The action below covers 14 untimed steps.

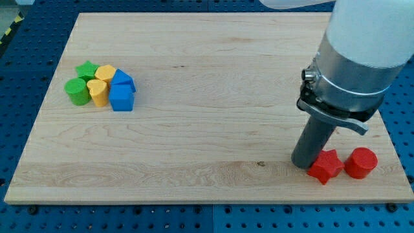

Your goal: Move your arm to the center left

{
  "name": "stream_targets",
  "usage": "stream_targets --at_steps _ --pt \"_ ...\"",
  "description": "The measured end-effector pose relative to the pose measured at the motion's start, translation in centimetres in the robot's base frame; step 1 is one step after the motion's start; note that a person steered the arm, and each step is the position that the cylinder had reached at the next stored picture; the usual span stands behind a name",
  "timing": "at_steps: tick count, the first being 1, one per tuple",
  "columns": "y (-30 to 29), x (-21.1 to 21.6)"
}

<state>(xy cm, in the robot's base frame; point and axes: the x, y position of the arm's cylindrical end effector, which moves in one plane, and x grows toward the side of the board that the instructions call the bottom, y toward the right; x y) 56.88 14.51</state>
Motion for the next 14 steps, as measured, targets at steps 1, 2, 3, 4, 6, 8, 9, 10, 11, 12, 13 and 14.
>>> stream_targets --at_steps 1,2,3,4,6,8,9,10,11,12,13,14 --pt "0.8 0.0" --pt "1.8 0.0" --pt "1.4 0.0" --pt "-1.2 0.0" --pt "-8.9 -0.3" --pt "-17.4 -0.6" --pt "-21.5 -1.7" --pt "-25.3 -2.7" --pt "-28.8 -3.9" --pt "-30.1 -4.3" --pt "-31.1 -4.3" --pt "-31.1 -4.3"
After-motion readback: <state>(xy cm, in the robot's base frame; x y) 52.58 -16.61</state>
